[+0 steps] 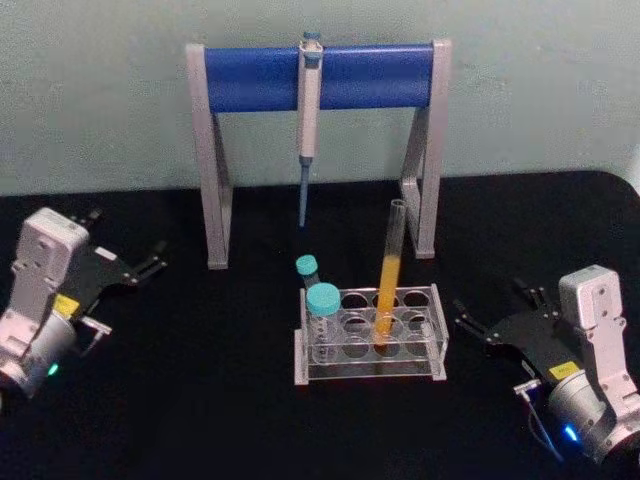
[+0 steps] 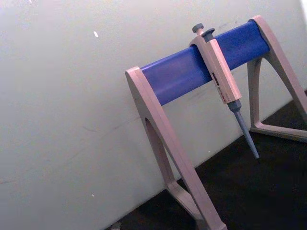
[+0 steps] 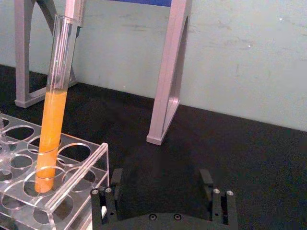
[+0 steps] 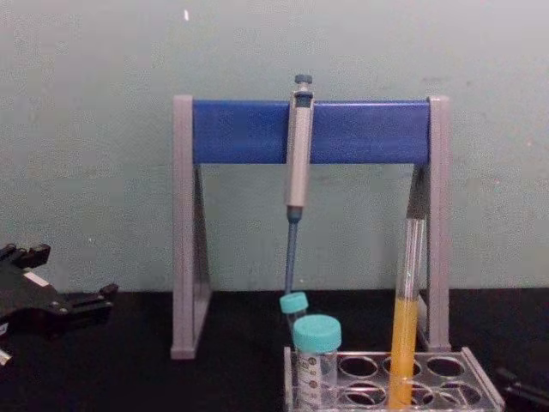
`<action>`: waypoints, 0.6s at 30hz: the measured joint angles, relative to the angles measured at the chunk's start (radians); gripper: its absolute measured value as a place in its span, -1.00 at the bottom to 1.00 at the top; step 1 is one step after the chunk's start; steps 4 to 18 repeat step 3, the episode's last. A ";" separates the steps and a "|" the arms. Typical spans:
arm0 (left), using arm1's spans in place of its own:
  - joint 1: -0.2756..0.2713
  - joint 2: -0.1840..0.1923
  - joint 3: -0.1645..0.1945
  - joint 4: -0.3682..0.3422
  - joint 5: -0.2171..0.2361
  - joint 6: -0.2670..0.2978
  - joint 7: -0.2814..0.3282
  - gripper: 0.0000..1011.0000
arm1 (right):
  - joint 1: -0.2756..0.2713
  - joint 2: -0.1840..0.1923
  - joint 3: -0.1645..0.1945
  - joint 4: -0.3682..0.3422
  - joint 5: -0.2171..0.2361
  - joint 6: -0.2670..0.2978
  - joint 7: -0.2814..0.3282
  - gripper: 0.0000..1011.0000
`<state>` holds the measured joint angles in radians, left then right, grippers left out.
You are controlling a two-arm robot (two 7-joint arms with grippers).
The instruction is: Pick up the test tube from the test tube rack, shake it, then place it back into the test tube rack.
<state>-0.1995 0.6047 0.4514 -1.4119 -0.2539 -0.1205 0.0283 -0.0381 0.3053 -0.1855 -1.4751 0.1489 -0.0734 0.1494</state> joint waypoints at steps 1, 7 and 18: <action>0.000 0.000 0.000 0.000 0.000 0.000 0.000 0.98 | 0.000 0.000 0.000 0.000 0.000 0.000 0.000 0.98; 0.000 0.000 0.000 0.000 0.000 0.000 0.000 0.98 | 0.000 0.000 0.000 0.000 0.000 0.000 0.000 0.98; 0.000 0.000 0.000 0.000 0.000 0.000 0.000 0.98 | 0.000 0.000 0.000 0.000 0.000 0.000 0.000 0.98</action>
